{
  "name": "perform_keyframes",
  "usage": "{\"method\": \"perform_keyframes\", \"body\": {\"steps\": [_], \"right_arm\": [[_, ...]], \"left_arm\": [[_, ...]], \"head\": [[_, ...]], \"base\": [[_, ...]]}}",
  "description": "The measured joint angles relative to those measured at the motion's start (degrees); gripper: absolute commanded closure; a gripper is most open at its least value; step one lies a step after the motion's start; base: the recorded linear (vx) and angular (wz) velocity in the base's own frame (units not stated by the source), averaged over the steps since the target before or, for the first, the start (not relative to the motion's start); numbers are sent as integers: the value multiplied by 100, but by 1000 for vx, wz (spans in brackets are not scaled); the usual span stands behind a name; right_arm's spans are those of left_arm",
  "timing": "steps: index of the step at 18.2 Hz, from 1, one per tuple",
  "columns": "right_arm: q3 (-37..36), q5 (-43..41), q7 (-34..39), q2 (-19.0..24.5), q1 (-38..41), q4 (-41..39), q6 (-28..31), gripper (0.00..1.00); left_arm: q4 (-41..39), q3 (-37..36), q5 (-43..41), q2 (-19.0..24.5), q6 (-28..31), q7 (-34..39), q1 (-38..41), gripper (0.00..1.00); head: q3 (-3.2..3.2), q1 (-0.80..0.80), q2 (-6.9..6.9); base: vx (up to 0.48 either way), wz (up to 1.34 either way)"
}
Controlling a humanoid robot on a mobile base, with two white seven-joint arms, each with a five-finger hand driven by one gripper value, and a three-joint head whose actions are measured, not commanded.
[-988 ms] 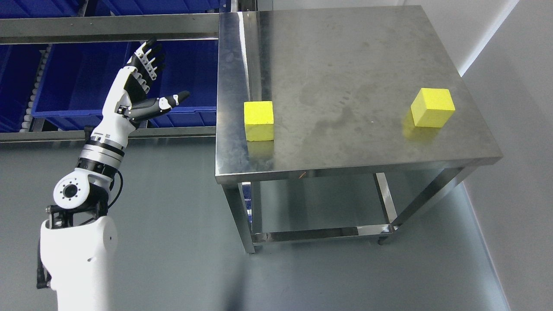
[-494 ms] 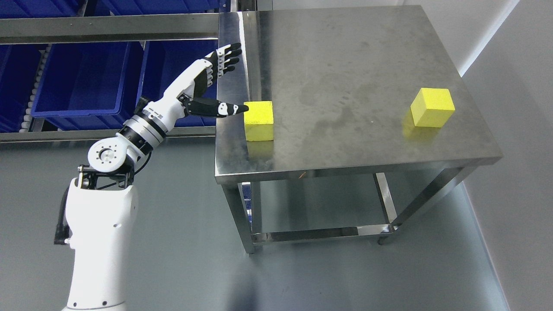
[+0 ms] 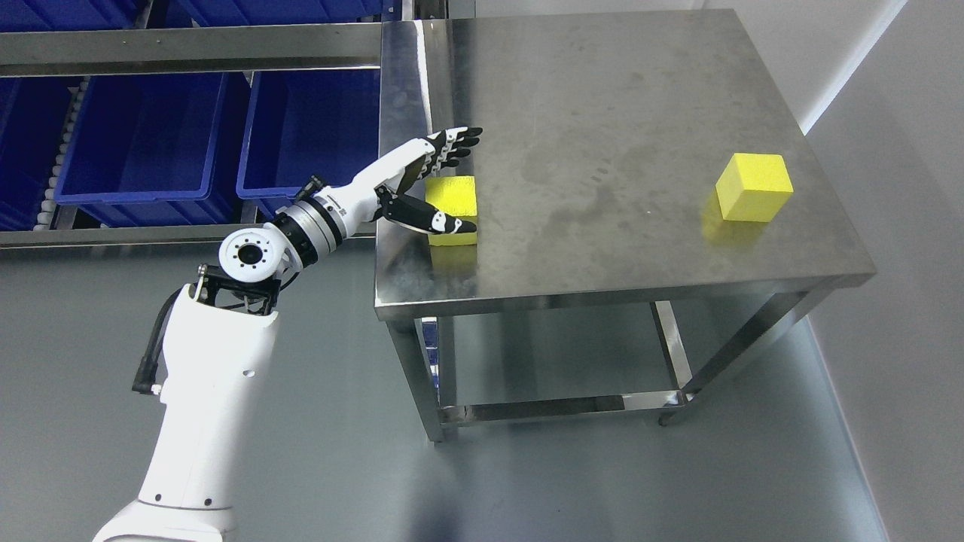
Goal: Move yellow foam block to right shelf middle
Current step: 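Close the left hand around the nearer yellow foam cube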
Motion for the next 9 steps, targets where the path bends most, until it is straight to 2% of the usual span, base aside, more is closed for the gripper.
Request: {"method": "perform_keyframes", "body": {"steps": [3,7,9], "right_arm": [[0,0,0,0,0,0,0,0],[0,0,0,0,0,0,0,0],[0,0,0,0,0,0,0,0]], "left_arm": [[169,-138,-82,-7,4,7,-33,6],[328,-256,-129,-9,4,32,-62,28],[392,-282,-136,-16,11,35,-64,43]], "head": [[0,0,0],[0,0,0],[0,0,0]], "base": [[0,0],[2,15],[4,25]]}}
